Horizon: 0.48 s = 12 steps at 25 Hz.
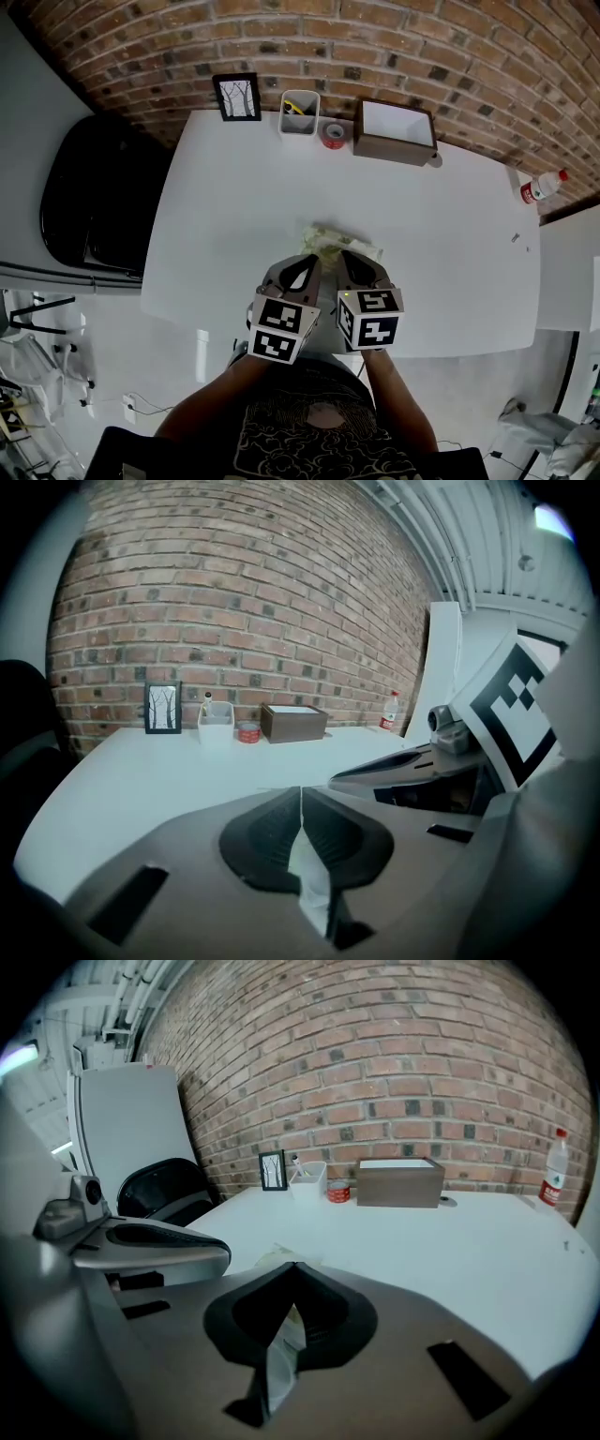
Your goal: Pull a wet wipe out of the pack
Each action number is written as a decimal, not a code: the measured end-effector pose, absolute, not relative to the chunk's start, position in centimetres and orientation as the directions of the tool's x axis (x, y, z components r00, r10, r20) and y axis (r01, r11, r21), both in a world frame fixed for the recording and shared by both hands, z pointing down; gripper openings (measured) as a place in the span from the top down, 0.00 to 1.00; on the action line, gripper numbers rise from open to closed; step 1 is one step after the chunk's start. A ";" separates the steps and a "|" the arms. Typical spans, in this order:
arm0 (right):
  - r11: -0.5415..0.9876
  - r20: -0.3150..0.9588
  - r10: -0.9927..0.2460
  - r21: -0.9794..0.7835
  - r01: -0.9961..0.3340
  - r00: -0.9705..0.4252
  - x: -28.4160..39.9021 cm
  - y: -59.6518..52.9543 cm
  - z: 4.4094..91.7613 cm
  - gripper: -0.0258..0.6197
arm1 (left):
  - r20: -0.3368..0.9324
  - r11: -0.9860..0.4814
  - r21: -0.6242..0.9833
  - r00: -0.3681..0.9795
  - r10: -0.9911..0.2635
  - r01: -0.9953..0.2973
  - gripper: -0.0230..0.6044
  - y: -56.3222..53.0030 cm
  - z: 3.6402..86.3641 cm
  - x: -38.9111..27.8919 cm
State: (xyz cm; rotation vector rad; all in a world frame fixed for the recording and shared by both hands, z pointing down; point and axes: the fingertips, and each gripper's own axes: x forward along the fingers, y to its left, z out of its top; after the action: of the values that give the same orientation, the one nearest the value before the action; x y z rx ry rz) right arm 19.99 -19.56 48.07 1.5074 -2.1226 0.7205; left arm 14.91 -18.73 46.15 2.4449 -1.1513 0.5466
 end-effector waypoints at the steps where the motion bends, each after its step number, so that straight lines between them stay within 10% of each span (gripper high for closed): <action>1: 0.276 0.614 -0.723 -0.162 -0.947 -0.316 20.0 -19.5 47.9 0.94 | 0.495 -0.588 0.173 0.586 -0.642 -0.790 0.94 -18.6 46.1 14.9; 12: 0.259 0.564 -0.773 -0.139 -0.956 -0.291 20.6 -19.2 45.9 0.94 | 0.464 -0.604 0.168 0.603 -0.649 -0.779 0.94 -18.2 45.1 15.0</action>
State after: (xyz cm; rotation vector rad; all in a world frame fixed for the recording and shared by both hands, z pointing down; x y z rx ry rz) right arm 20.59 -19.24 45.94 1.5754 -2.1539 0.6539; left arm 14.95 -18.17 45.05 2.4788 -1.1503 0.5120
